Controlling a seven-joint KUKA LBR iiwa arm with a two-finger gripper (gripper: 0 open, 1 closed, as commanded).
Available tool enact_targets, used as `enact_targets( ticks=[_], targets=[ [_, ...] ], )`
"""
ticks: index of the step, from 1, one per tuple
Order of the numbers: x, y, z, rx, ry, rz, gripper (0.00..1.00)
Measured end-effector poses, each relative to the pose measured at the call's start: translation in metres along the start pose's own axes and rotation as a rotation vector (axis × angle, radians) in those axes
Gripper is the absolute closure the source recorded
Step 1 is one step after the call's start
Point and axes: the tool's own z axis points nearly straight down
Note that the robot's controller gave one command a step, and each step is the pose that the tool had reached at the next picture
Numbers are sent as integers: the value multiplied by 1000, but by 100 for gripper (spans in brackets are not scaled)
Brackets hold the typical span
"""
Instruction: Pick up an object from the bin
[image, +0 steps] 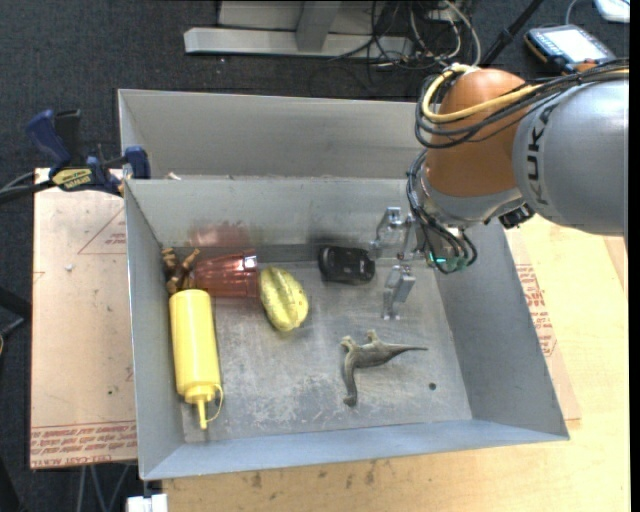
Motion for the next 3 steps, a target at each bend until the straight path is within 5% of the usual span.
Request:
enact_targets(
  ticks=[1, 2, 3],
  targets=[
    [-2, 0, -5, 0, -7, 0, 0],
    [-12, 33, 28, 1, -13, 54, 0],
    [7, 46, 88, -2, -9, 139, 0]
  ],
)
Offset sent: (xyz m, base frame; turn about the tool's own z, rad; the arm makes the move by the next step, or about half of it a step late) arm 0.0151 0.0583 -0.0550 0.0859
